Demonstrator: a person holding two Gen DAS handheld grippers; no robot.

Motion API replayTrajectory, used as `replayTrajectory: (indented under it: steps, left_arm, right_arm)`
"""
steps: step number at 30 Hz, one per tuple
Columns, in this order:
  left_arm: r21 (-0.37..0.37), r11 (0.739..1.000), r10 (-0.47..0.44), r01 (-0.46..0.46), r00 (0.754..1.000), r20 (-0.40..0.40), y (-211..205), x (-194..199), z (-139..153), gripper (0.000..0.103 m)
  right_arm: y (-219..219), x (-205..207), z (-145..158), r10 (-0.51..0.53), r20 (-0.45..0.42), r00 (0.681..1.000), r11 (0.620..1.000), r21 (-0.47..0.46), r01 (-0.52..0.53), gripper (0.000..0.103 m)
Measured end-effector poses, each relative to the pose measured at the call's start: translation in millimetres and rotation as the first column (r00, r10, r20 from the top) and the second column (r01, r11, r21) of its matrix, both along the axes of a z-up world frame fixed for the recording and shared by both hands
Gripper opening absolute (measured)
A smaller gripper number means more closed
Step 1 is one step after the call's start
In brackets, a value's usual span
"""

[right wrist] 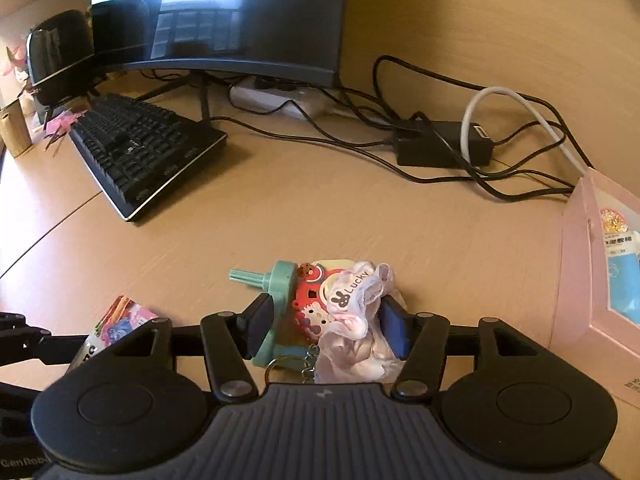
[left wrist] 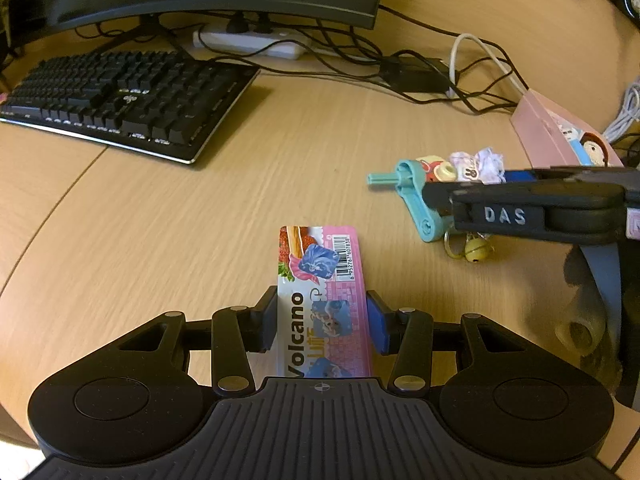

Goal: Organize objects

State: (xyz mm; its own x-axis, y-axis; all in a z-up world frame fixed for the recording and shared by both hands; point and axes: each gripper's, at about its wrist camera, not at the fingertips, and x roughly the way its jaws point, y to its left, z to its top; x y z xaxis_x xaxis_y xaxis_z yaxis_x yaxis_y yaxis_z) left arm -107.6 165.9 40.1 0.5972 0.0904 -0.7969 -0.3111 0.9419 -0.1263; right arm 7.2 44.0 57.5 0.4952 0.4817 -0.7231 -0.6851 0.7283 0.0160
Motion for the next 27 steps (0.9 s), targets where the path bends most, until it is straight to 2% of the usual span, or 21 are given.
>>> replayTrajectory:
  steps: [16,24,27]
  left_arm:
    - [-0.006,1.000,0.018,-0.018,1.000,0.004,1,0,-1,0.049]
    - [-0.001,1.000,0.009,-0.009,1.000,0.002,-5,5,-1,0.049]
    - [0.015,1.000,0.000,0.000,1.000,-0.010,-11,6,-1,0.049]
  right_arm:
    - [-51,-19,6,-0.015,-0.024,1.000,0.998,-0.061,0.013,0.059]
    - [-93,-20,-3,-0.097,-0.058,0.994,0.991,-0.098,0.091,0.060]
    - [-107,-22,-1,-0.130,-0.035,0.991,0.988,-0.092,0.126,0.060]
